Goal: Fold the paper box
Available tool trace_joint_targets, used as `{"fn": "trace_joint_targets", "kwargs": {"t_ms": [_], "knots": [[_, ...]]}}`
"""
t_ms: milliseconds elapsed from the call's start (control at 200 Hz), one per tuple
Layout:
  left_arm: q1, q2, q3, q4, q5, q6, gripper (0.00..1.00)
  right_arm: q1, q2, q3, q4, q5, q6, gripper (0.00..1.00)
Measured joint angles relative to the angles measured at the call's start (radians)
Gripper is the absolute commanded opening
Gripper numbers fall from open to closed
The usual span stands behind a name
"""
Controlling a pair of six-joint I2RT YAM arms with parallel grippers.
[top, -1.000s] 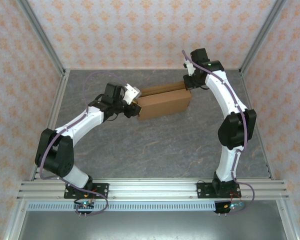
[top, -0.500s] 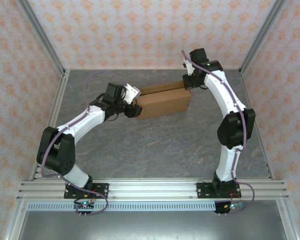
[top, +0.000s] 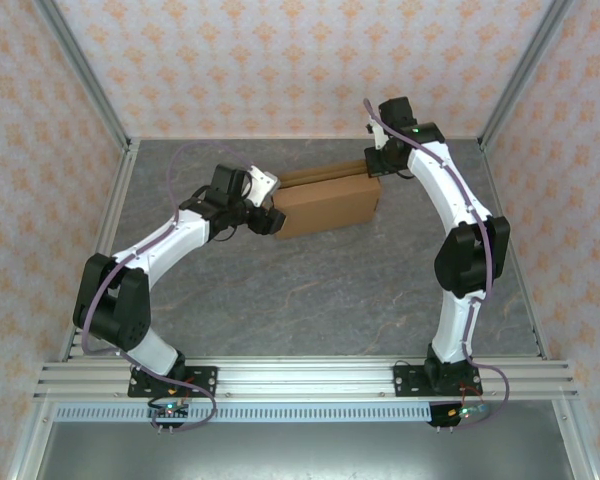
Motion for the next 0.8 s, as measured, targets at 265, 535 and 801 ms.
{"fn": "trace_joint_targets", "kwargs": {"t_ms": [265,535,801], "knots": [[0.000,-0.002,0.000,-0.015,-0.006,-0.014,0.83,0.000,0.000,-0.006,0.015,0.000,0.006,0.02],[0.024,-0.069,-0.010,-0.018,-0.006,-0.031,0.90,0.000,0.000,-0.010,0.023,0.003,0.006,0.02],[0.059,-0.137,-0.016,-0.037,-0.025,-0.107,0.75,0.002,0.000,-0.013,0.028,0.007,0.006,0.02]]}}
